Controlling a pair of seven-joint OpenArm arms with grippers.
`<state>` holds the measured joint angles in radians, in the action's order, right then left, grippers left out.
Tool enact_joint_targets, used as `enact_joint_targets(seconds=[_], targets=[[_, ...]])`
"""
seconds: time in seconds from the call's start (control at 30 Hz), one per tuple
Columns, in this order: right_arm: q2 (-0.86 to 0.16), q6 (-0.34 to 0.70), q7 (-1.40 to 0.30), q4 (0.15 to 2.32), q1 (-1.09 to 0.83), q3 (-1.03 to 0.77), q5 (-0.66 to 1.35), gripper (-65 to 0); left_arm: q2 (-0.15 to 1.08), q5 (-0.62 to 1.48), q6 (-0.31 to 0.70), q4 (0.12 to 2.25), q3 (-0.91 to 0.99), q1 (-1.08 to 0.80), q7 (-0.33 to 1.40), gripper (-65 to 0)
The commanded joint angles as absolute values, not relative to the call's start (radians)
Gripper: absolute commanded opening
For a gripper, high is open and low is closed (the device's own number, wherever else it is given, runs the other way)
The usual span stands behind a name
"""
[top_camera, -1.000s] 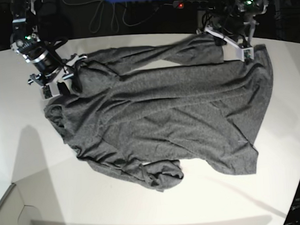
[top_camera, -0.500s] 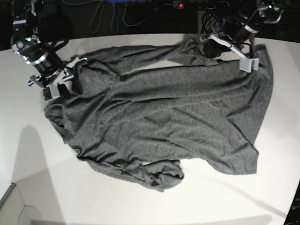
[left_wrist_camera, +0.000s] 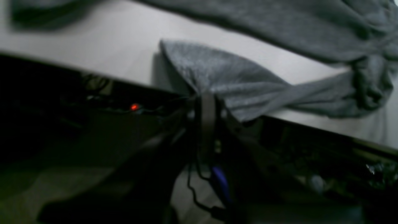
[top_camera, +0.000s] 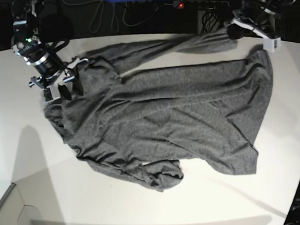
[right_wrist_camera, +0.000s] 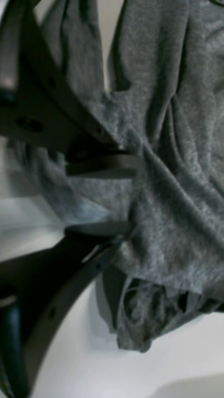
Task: Layout the t-shirt on the table in an organized manner, then fold the t-shirt properly
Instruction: 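Grasp the shirt shoulder with the right gripper and drag it away from the left gripper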
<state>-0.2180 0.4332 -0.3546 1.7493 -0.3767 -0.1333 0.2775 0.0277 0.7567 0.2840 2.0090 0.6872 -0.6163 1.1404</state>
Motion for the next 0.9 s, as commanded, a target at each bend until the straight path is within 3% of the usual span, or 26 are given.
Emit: enact_joint_targets(seconds=[0.0,0.23,0.87], targets=[[-0.226,0.440,-0.331,1.764,-0.374,-0.137,0.292,-41.3,0.033,0.805,0.289,2.026,0.711,-0.631,1.130,-65.0],[-0.225,0.440,-0.331,1.764,-0.361,-0.124,0.292,-41.3,0.041,0.970,0.278,2.026,0.780,-0.670,1.132,-65.0],[-0.213,0.440,-0.331,1.762,-0.360,-0.111,0.292,-41.3,0.036,1.067,0.278,2.023,1.010,-0.644,1.132,-65.0]])
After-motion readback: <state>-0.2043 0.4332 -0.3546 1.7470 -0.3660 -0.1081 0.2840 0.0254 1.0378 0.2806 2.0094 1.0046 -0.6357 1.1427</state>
